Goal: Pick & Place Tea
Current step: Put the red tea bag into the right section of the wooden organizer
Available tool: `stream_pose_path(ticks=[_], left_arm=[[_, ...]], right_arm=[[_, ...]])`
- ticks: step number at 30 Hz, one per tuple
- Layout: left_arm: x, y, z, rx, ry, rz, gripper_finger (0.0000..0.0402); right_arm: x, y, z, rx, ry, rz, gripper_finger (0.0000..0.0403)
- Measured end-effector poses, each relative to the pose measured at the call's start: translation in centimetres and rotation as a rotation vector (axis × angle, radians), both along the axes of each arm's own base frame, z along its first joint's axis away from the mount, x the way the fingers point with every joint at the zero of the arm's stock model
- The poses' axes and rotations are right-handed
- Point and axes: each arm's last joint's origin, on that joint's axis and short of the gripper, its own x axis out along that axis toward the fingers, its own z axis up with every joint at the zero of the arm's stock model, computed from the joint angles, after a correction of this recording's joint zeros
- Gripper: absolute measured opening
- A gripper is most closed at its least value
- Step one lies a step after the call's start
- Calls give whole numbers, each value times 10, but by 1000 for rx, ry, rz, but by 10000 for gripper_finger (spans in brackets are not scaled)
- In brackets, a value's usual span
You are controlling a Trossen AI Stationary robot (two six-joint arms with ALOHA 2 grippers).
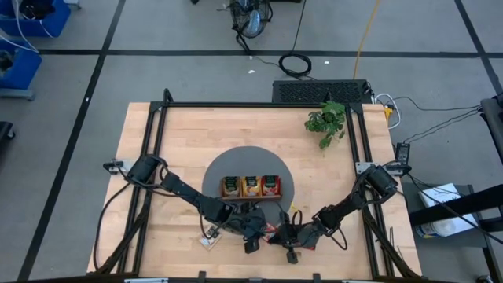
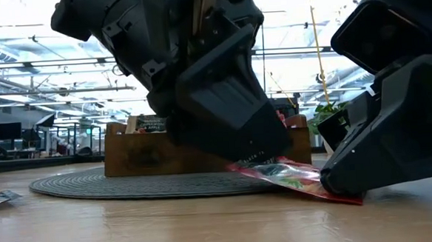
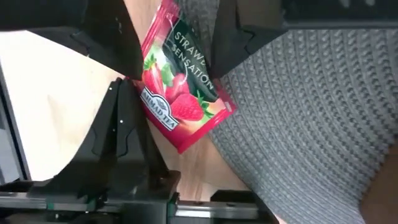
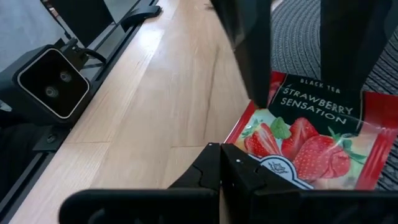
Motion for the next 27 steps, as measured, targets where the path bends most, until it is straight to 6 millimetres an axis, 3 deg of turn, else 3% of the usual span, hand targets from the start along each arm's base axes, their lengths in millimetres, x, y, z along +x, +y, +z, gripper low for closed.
stream_pose_path(ticks=[11,20,23,27], left_arm=[[1,0,0,74,-25,-53,10],[8,-5,18,121,-55,-111,6],[11,-9,29,168,-11,-140,4],[11,-17,46,237,44,-136,6]], right_arm=[[1,0,2,-31,-38,3,0],[-1,10,12,-98,-113,98,0],[-3,16,29,-94,-171,111,7],[-14,28,59,-97,-237,168,44]])
